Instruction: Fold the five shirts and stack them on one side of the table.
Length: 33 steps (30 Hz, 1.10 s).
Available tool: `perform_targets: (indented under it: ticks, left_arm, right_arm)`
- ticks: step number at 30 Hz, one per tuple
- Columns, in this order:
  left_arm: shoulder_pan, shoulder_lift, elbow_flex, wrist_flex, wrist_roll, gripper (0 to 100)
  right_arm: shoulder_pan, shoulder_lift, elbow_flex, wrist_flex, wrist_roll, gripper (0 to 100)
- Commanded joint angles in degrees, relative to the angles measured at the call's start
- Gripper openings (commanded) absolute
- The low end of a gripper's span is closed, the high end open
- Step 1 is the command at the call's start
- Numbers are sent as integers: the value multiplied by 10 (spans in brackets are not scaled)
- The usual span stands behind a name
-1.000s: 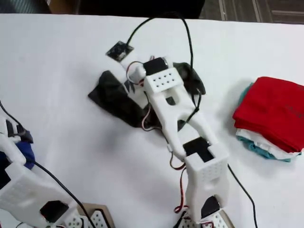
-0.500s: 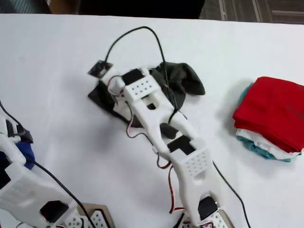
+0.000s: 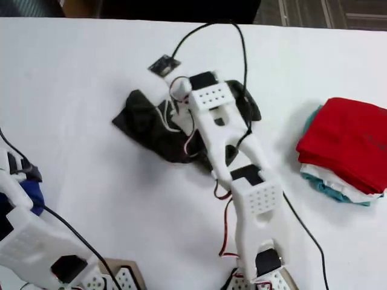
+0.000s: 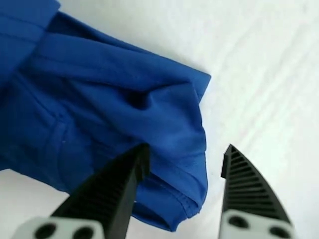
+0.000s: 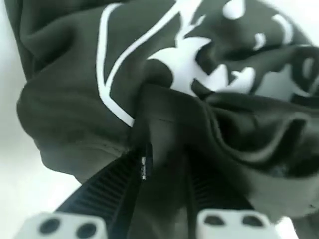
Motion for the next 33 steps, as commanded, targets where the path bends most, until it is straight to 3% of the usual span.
perform_targets:
  ticks: [1,17,24,33]
  left_arm:
    - [5,-3,-26,-14,-2,260]
    - [6,0,-26,-14,-2,260]
    - [6,-1,-26,-14,-2,260]
    - [4,-1,-26,-14,-2,260]
  right_arm:
    - [-5,0,-25,2,-3,105]
    - [-55,-22,-25,-26,-5,102]
    - [-86,-21,-20,-59,-66,102]
    - [-35,-4,-25,-68,-66,102]
